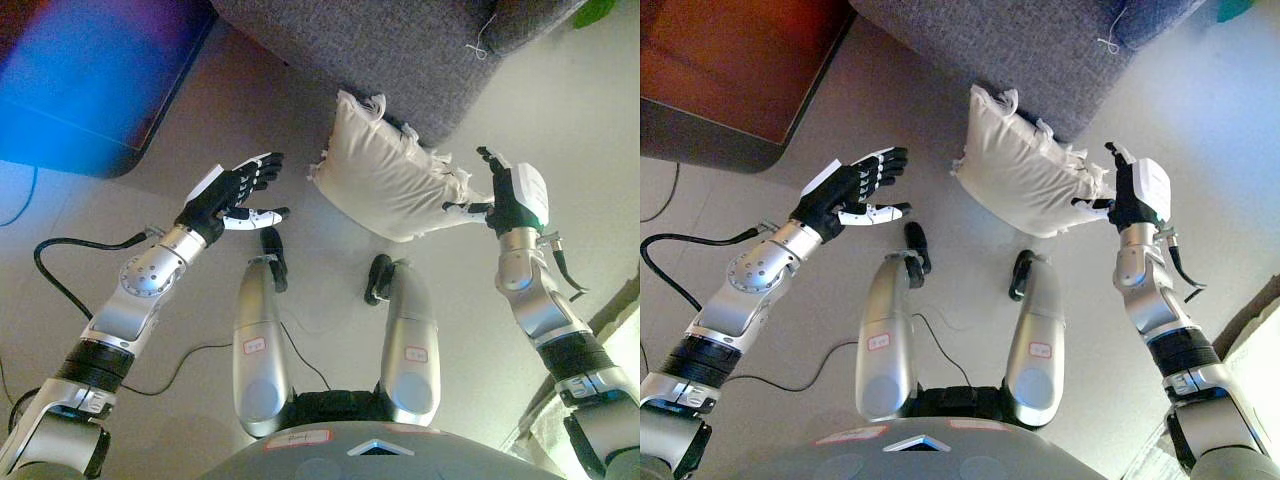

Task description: Pick up the pillow and put it on the sofa.

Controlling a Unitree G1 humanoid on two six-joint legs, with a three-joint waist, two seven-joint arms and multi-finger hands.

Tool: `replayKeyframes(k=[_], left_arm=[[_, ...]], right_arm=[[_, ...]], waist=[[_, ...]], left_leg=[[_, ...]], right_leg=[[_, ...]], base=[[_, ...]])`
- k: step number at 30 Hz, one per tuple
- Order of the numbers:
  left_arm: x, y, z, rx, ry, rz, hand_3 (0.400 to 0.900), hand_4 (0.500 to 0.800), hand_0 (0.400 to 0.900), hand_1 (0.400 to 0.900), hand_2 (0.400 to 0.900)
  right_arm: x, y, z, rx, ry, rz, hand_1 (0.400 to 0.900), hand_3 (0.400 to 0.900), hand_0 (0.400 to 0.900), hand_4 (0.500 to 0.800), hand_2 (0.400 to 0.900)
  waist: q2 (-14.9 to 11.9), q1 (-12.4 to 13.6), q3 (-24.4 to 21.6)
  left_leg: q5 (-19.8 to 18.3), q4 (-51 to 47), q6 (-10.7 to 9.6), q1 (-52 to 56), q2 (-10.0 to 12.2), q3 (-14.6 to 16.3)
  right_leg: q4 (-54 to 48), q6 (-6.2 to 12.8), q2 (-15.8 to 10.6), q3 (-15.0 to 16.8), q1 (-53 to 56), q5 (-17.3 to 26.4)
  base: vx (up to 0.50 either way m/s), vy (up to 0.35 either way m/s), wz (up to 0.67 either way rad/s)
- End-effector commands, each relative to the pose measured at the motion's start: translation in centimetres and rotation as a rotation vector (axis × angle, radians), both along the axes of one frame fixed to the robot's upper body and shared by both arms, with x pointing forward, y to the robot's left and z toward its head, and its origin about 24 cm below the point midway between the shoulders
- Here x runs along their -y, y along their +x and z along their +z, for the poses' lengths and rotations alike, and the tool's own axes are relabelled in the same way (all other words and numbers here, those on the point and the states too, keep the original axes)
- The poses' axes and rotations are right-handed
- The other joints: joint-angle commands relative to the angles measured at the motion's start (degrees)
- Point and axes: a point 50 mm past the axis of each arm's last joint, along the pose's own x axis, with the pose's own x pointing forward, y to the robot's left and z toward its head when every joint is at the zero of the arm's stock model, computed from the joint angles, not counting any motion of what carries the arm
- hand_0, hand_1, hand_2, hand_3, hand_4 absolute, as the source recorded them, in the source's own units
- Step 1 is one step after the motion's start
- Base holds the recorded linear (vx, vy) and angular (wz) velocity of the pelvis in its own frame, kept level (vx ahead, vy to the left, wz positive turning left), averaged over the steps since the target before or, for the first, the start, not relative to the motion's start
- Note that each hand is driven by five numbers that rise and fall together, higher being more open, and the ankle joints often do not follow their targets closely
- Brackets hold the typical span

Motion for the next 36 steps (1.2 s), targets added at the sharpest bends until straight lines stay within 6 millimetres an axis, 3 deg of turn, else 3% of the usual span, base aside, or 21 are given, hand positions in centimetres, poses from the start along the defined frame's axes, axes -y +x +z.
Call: replayKeyframes(k=[1, 9, 20, 28, 36], left_arm=[[2.2, -0.5, 3.4, 0.184, -0.08, -0.123, 0.9, 0.8, 0.9, 0.9, 0.9], [2.3, -0.8, 4.1, 0.183, -0.06, -0.15, 0.9, 0.8, 0.9, 0.9, 0.9], [1.8, -1.2, 4.2, 0.155, -0.049, -0.162, 0.9, 0.8, 0.9, 0.9, 0.9], [1.8, -1.0, 4.6, 0.14, -0.037, -0.182, 0.9, 0.8, 0.9, 0.9, 0.9], [2.0, -0.7, 5.0, 0.119, -0.021, -0.222, 0.9, 0.8, 0.9, 0.9, 0.9]], right_arm=[[0.7, 0.7, 3.5, 0.167, -0.057, -0.036, 0.9, 0.9, 0.9, 0.8, 0.9], [1.0, 1.0, 4.1, 0.161, -0.047, -0.06, 0.9, 0.9, 0.9, 0.8, 0.9], [1.5, 1.2, 4.4, 0.103, -0.064, -0.063, 0.9, 0.9, 0.9, 0.8, 0.9], [3.5, 2.2, 6.5, 0.05, -0.222, -0.108, 0.9, 0.9, 0.9, 0.8, 0.9], [4.5, 4.0, 8.1, -0.014, -0.265, -0.143, 0.9, 0.9, 0.9, 0.8, 0.9]], waist=[[1.5, 0.5, -2.5], [1.9, 0.6, -1.8], [1.7, 1.1, -1.4], [2.0, 2.3, -1.0], [2.2, 3.7, -1.0]], left_leg=[[-16.1, 13.0, 0.4, 0.6, 2.6, -0.5], [-19.9, 26.2, 1.0, -7.2, 2.9, -1.8], [-22.6, 37.2, 1.1, -13.6, 3.4, -3.6], [-24.1, 42.3, 1.4, -17.1, 3.1, -4.4], [-25.1, 45.2, 1.4, -18.7, 3.0, -5.2]], right_leg=[[4.3, 1.42, -1.0, 0.6, -4.1, 0.8], [17.5, 1.57, -2.0, 0.9, -11.6, -3.9], [28.1, 2.09, -3.1, 1.6, -17.5, -6.9], [32.6, 2.3, -4.3, 2.2, -21.1, -7.6], [34.7, 2.19, -5.5, 3.0, -22.9, -7.7]], base=[[-0.02, -0.061, 0.08], [-0.01, -0.032, 0.04], [0.03, -0.021, 0.04], [0.01, -0.01, 0.05], [-0.01, -0.014, 0.08]])
